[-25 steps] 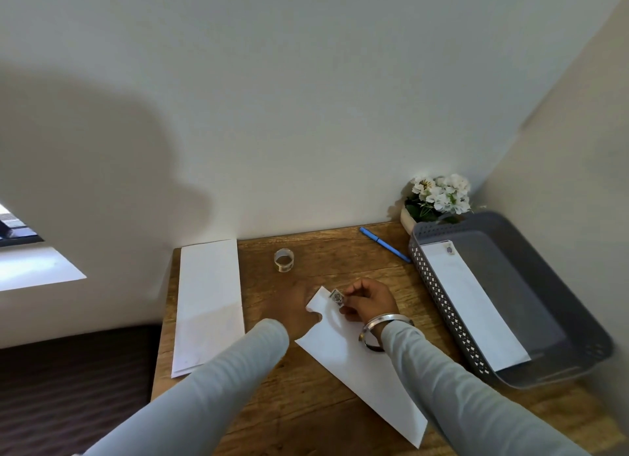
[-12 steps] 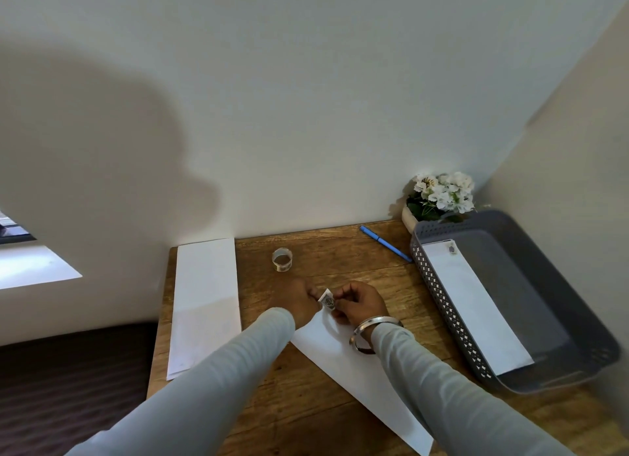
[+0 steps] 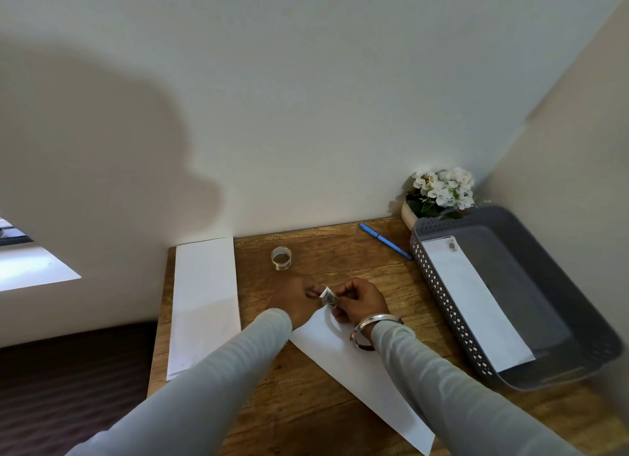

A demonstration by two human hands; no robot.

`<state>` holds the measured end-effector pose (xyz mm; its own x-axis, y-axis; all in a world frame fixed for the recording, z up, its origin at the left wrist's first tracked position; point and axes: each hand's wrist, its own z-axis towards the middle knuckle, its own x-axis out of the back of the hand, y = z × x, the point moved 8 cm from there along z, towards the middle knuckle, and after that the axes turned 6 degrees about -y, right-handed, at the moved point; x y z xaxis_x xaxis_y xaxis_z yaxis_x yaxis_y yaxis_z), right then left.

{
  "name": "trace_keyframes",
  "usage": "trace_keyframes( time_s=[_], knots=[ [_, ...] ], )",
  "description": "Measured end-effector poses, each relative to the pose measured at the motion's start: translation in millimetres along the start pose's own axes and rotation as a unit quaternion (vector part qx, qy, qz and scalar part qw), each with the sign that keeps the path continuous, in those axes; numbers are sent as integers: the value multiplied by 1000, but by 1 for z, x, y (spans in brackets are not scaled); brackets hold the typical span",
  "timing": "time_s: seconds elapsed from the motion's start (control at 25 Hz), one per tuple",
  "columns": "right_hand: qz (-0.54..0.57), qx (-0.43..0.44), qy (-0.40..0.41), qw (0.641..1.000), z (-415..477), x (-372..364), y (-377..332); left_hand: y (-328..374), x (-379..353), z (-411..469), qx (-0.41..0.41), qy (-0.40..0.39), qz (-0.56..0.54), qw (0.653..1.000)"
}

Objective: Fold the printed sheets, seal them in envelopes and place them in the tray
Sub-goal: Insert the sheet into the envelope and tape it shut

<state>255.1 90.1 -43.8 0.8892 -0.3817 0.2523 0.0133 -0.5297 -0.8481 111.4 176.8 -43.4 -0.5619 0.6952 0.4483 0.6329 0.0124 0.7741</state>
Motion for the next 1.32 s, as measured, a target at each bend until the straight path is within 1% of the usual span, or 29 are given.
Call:
trace_keyframes(
  time_s=[0.2,0.56,1.04,1.12,1.32],
  knots=[
    [-24,8,13,1000,-1,0,-2,-1,2,-1,-1,25,-11,1000],
    [-23,14,14,1000,-7,-1,-5,0,2,-1,-2,33,-14,999],
    [-62,33,12,997,-8,-1,-9,0,2,-4,-3,49,12,999],
    [-79,33,15,996,-7,-2,-8,1,2,-5,0,58,22,998],
    [-166,61,30,984,-4,-7,-11,4,3,-7,2,70,33,997]
  ],
)
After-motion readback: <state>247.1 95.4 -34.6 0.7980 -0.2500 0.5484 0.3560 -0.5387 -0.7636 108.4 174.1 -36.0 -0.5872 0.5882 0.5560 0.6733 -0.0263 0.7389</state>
